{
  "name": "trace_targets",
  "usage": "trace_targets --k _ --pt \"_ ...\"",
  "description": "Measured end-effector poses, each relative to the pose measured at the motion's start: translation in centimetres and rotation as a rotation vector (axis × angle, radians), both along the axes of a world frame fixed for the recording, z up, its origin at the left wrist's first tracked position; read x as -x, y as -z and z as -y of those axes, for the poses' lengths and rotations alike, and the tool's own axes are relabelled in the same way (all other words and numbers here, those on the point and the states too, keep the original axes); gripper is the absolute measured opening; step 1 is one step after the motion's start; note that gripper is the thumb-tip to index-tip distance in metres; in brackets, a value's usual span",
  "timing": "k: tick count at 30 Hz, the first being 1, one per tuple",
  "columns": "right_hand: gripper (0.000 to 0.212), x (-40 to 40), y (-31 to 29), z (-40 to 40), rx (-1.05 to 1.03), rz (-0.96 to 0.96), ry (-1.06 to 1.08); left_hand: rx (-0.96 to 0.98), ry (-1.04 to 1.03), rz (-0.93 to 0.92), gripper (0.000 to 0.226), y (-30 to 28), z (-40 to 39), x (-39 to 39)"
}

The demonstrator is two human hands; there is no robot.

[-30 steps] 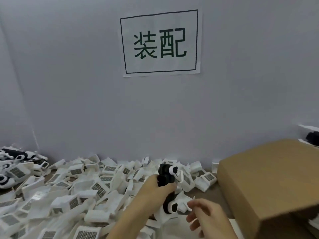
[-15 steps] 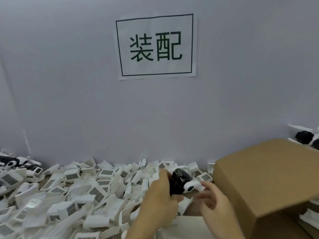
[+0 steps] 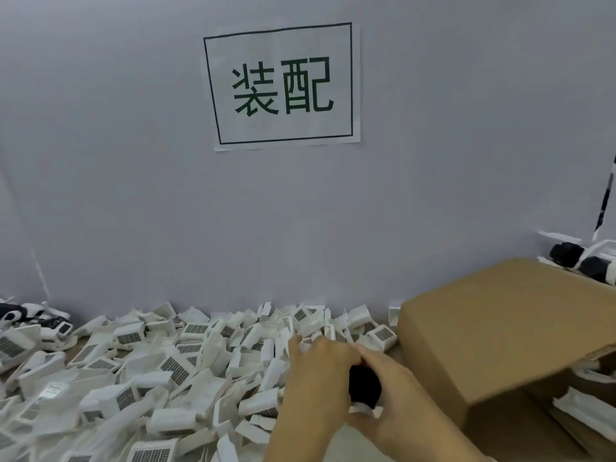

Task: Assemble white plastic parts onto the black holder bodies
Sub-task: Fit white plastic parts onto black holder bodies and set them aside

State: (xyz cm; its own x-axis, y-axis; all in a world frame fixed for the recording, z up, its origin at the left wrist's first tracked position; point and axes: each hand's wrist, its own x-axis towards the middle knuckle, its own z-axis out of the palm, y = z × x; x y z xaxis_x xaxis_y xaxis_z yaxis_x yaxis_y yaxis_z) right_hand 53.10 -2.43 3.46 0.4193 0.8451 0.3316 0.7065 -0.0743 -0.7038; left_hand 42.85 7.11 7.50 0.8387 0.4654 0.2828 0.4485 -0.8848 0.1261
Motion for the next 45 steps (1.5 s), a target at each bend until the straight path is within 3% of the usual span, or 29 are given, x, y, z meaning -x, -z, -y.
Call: trace_targets --k 4,9,14,17,19,20,22,24,27,30,35,40,45 --pt "0.059 0.1 0.8 -0.4 -0.017 0.013 0.073 0.008 0.042 -0.034 0.042 0.2 0.0 -0.4" --pt "0.034 -0.3 1.1 -0.1 -0.105 0.004 0.227 0.048 0.136 0.122 0.047 0.2 0.5 -0.6" --pt "0.031 -0.9 1.3 0.2 -0.211 -0.159 0.339 0.006 0.195 0.391 0.059 1.0 0.3 -1.3" --pt "0.016 -1.0 1.1 0.3 -0.293 -0.31 0.348 0.243 0.116 0.616 0.034 1.9 0.7 -1.9" --pt "0.012 -0.7 1.0 0.2 -0.339 -0.344 0.367 0.498 0.061 0.667 0.015 2.7 1.0 -2.3" --pt "0.01 -0.5 1.1 0.1 -0.348 -0.356 0.371 0.603 0.042 0.686 0.016 3.1 1.1 -2.6" --pt "0.011 -0.1 1.5 -0.2 -0.333 -0.335 0.371 0.778 0.03 0.695 0.033 3.9 0.9 -2.8" --pt "0.025 0.4 2.0 -0.4 -0.301 -0.248 0.36 0.957 0.025 0.68 0.041 4.6 0.6 -3.1" --pt "0.038 0.8 2.4 -0.5 -0.229 -0.126 0.342 1.15 -0.014 0.757 0.029 5.3 -0.1 -3.2" --pt "0.036 1.0 2.5 -0.8 -0.188 -0.087 0.337 1.192 -0.011 0.819 0.023 5.7 -0.3 -3.1" --pt "0.058 0.9 2.7 -1.0 -0.113 -0.069 0.359 1.209 0.051 0.885 0.02 5.9 0.3 -3.2" --pt "0.054 1.0 2.8 -0.8 -0.078 -0.143 0.364 1.28 0.066 0.972 0.02 5.9 0.6 -3.3" --pt "0.032 1.4 2.6 -0.8 -0.078 -0.181 0.388 1.321 0.097 0.982 0.019 6.1 0.6 -3.2"
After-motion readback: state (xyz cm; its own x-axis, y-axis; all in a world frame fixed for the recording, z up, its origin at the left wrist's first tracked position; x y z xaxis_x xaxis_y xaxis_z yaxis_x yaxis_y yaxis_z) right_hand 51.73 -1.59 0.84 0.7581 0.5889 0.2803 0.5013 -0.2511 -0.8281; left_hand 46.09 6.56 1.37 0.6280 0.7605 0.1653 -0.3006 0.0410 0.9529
